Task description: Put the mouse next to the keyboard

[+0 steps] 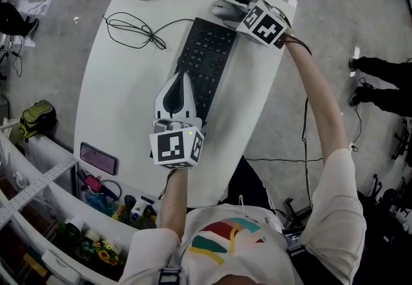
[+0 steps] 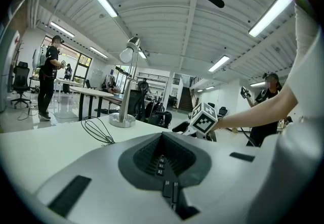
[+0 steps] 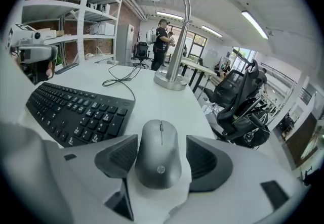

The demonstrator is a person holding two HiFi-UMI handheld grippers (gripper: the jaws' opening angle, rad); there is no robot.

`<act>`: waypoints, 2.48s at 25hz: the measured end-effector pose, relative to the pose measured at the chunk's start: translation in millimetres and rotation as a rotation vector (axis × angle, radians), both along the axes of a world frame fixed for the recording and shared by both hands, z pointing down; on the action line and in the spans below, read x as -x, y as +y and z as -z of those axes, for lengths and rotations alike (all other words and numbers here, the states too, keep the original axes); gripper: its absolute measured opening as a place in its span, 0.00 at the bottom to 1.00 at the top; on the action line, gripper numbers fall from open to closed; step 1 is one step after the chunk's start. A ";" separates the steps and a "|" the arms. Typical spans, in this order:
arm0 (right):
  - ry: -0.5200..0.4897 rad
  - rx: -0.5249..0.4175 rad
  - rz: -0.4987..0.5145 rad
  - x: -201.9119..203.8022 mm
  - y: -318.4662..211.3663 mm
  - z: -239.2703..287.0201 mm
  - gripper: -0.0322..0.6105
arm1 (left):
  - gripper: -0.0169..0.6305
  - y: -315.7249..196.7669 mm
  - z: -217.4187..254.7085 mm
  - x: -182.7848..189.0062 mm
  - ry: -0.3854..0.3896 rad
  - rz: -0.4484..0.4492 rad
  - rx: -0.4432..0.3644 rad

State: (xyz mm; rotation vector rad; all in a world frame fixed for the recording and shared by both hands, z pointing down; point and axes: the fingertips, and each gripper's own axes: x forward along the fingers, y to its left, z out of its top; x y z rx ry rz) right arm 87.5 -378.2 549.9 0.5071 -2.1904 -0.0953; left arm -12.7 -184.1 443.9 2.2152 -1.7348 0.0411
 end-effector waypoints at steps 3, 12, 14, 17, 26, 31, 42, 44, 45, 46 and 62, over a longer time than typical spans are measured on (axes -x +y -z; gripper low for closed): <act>-0.074 0.024 -0.043 -0.1 6.5 20.7 0.49 | 0.08 0.4 7.0 -1.8 0.003 -0.006 -0.013; -0.148 -0.173 -0.132 2.0 89.5 116.7 0.13 | 0.08 22.3 47.2 -1.7 0.022 -0.047 -0.077; -0.189 -0.209 -0.180 7.3 112.7 141.4 0.07 | 0.08 28.9 58.7 3.0 0.037 -0.055 -0.090; -0.290 -0.213 -0.242 20.3 148.6 173.7 0.07 | 0.08 41.6 77.9 9.6 0.051 -0.072 -0.117; -0.549 -0.257 -0.457 44.9 267.8 246.8 0.07 | 0.08 96.9 145.2 35.9 0.085 -0.153 -0.208; -0.689 -0.208 -0.579 44.6 326.2 251.0 0.07 | 0.08 127.4 158.3 43.7 0.079 -0.201 -0.220; -0.735 -0.200 -0.666 32.6 378.5 254.7 0.07 | 0.08 155.0 170.6 29.8 0.089 -0.284 -0.228; -0.730 -0.214 -0.678 30.0 381.3 257.3 0.07 | 0.08 157.2 173.3 24.8 0.079 -0.299 -0.234; -0.733 -0.217 -0.684 28.9 383.0 258.3 0.07 | 0.08 159.1 174.9 23.7 0.072 -0.303 -0.238; -0.738 -0.216 -0.688 27.9 385.2 258.9 0.07 | 0.08 161.4 176.3 22.7 0.067 -0.306 -0.241; -0.669 -0.205 -0.655 37.9 395.7 248.1 0.07 | 0.08 174.6 165.6 37.4 0.065 -0.271 -0.213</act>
